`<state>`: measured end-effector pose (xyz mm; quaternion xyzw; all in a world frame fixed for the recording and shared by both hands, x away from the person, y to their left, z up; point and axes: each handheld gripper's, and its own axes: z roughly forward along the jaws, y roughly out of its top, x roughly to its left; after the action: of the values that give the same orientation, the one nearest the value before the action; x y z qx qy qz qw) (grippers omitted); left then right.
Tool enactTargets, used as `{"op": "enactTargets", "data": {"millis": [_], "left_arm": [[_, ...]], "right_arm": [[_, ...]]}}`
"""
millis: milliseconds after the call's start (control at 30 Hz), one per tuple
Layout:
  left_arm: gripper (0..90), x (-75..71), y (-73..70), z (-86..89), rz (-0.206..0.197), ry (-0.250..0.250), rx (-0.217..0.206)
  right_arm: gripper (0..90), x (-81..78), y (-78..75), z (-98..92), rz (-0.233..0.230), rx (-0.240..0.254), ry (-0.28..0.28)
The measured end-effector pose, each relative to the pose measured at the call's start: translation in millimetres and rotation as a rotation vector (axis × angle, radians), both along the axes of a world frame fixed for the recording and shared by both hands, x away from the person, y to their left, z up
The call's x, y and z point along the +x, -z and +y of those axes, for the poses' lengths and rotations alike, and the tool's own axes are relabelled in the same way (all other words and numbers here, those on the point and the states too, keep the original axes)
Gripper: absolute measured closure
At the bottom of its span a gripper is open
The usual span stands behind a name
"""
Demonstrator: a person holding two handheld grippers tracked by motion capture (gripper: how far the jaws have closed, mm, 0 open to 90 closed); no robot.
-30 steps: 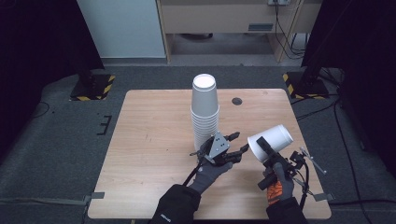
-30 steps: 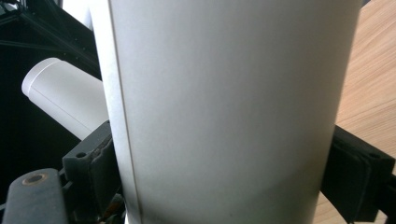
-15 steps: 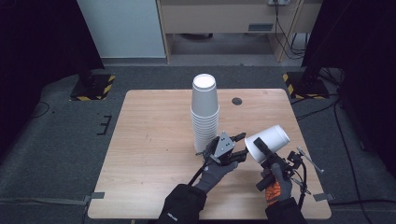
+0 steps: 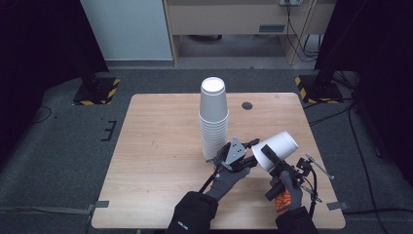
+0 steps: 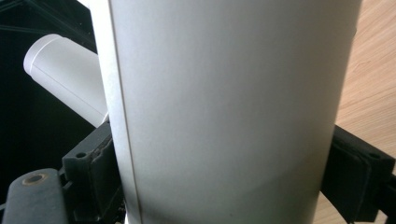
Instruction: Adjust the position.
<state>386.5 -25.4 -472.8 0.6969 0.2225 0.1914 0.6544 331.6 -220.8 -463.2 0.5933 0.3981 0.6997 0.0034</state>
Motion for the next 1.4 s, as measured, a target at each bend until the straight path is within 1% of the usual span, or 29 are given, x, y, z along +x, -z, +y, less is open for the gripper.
{"op": "enactTargets", "data": {"millis": [200,300,367,500,633,700,767,867,967,1133,1267,1400], "left_arm": [[61.8,1.4,-0.1,0.7,-0.001,-0.004,-0.006],[65.7,1.0,-0.3,0.8,-0.003,-0.002,-0.004],[66.0,0.8,-0.7,1.1,-0.004,-0.002,-0.003],[71.9,0.0,-1.7,3.0,-0.009,0.005,0.005],[74.7,-1.5,-2.4,3.2,-0.012,0.007,0.012],[77.8,-2.5,-2.2,3.6,-0.014,0.012,0.021],[78.8,-3.4,-2.2,4.2,-0.018,0.016,0.028],[81.7,-4.4,-2.9,5.2,-0.023,0.017,0.029],[82.9,-4.7,-3.4,7.0,-0.024,0.022,0.037],[83.6,-5.6,-3.8,10.5,-0.016,0.025,0.040],[84.0,-6.8,-4.8,12.2,-0.014,0.026,0.048],[84.3,-9.1,-5.6,15.5,-0.003,0.035,0.060]], "right_arm": [[12.7,0.5,1.6,2.3,0.010,0.005,-0.021],[12.7,1.4,3.5,4.3,0.020,0.000,-0.033],[12.6,1.5,4.0,4.6,0.023,-0.001,-0.035],[12.5,2.0,3.2,1.7,0.021,0.021,-0.036],[12.3,2.4,3.3,0.2,0.015,0.026,-0.032],[12.1,2.7,3.2,-1.8,0.013,0.030,-0.029],[12.1,2.7,2.9,-2.4,0.014,0.032,-0.028],[12.0,2.9,2.7,-3.4,0.008,0.014,-0.023],[11.9,3.3,3.2,-3.2,0.009,0.013,-0.029],[12.3,3.3,2.5,-3.4,0.005,0.012,-0.031],[12.4,4.3,1.6,-4.8,-0.006,0.002,-0.032],[11.5,5.7,0.8,-5.8,-0.013,-0.011,-0.033]]}}
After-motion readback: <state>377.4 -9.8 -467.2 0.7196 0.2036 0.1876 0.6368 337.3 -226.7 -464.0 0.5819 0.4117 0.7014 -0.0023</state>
